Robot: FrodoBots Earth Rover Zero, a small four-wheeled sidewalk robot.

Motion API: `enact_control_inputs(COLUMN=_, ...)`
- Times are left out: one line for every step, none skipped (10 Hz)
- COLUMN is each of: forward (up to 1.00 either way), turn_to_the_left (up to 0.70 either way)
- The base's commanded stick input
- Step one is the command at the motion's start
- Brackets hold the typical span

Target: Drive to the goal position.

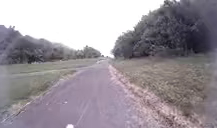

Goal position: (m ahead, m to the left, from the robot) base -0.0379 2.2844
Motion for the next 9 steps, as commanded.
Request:
enact_control_inputs(forward=0.85, turn_to_the_left=0.00)
enact_control_inputs(forward=0.85, turn_to_the_left=0.00)
enact_control_inputs(forward=0.85, turn_to_the_left=0.00)
enact_control_inputs(forward=0.85, turn_to_the_left=0.00)
enact_control_inputs(forward=0.85, turn_to_the_left=0.00)
enact_control_inputs(forward=0.85, turn_to_the_left=0.00)
enact_control_inputs(forward=0.85, turn_to_the_left=0.00)
enact_control_inputs(forward=0.85, turn_to_the_left=0.00)
enact_control_inputs(forward=0.85, turn_to_the_left=0.00)
